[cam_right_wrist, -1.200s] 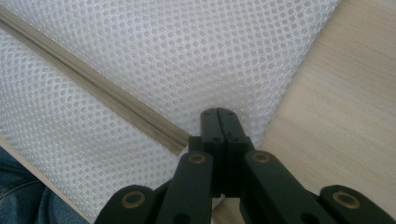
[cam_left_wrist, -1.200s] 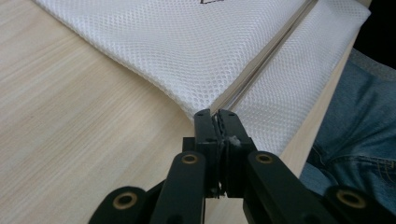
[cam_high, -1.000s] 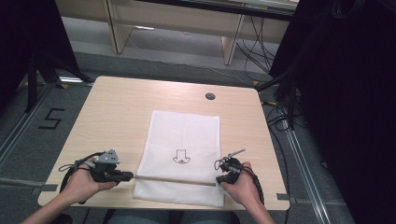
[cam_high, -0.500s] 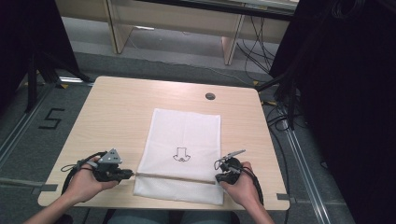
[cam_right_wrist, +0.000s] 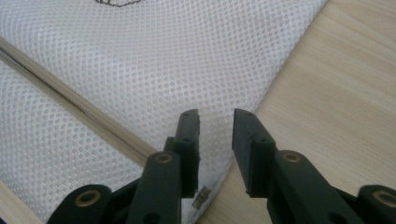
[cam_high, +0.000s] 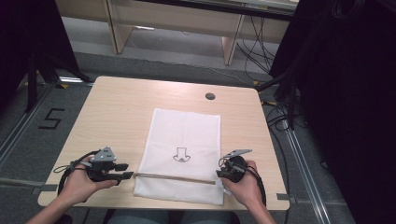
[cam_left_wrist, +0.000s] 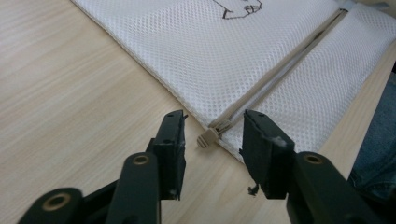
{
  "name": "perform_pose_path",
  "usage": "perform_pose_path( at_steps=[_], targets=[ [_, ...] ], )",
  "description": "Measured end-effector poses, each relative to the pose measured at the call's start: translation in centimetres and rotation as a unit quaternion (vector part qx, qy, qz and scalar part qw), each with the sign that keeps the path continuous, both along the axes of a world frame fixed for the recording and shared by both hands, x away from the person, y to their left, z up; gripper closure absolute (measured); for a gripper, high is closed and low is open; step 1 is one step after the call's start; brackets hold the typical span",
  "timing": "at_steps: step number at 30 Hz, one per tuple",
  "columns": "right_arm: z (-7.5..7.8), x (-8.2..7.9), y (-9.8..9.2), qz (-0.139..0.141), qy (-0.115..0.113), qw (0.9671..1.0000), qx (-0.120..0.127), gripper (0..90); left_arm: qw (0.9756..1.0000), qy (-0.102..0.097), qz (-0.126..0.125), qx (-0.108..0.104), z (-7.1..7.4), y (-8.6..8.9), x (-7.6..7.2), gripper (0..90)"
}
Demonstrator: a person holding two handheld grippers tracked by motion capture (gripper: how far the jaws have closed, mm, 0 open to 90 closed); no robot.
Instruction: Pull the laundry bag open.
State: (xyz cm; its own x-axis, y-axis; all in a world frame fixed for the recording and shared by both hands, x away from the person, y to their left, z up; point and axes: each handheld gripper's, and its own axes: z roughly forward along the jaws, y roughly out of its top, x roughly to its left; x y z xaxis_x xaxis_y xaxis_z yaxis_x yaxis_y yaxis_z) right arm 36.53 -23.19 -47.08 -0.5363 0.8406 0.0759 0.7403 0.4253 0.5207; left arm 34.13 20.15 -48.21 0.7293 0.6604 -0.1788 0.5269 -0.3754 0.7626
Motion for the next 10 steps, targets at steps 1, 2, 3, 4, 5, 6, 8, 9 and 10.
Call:
perform_pose_path(
  at_steps=[1, 2, 3, 4, 5, 6, 8, 9, 10],
  targets=[
    [0.1, 0.0, 0.0, -0.007, 0.001, 1.0, 0.006, 70.8, 1.0, -0.007, 0.001, -0.004, 0.1, 0.2, 0.1, 55.0],
    [0.1, 0.0, -0.2, -0.004, 0.002, 0.9999, 0.009, 69.9, 0.9999, -0.011, 0.007, -0.005, 0.1, 0.3, 0.2, 52.8],
    [0.0, 0.2, -0.3, 0.003, -0.007, 0.9999, 0.013, 69.0, 0.9997, -0.007, 0.017, -0.019, 0.1, 0.4, 0.3, 51.5],
    [0.0, 0.2, -0.4, 0.001, -0.007, 0.9999, 0.014, 68.0, 0.9993, -0.01, 0.025, -0.026, 0.1, 0.4, 0.3, 50.5],
    [0.1, 0.2, -0.4, 0.001, -0.005, 0.9999, 0.015, 67.0, 0.9988, -0.013, 0.031, -0.035, 0.2, 0.6, 0.4, 49.6],
    [0.2, 0.1, -0.4, -0.005, 0.0, 0.9999, 0.015, 66.3, 0.9979, -0.015, 0.042, -0.048, 0.2, 0.9, 0.6, 48.8],
    [0.1, 0.3, -0.5, -0.005, -0.01, 0.9998, 0.018, 65.0, 0.9968, -0.012, 0.055, -0.057, 0.1, 1.3, 0.8, 47.2],
    [0.0, 0.3, -0.5, -0.002, -0.013, 0.9998, 0.018, 64.5, 0.9958, -0.009, 0.066, -0.063, 0.1, 1.5, 0.9, 46.7],
    [0.1, 0.3, -0.5, -0.004, -0.013, 0.9997, 0.02, 64.1, 0.9948, -0.01, 0.072, -0.072, 0.1, 1.7, 1.0, 46.2]
  ],
)
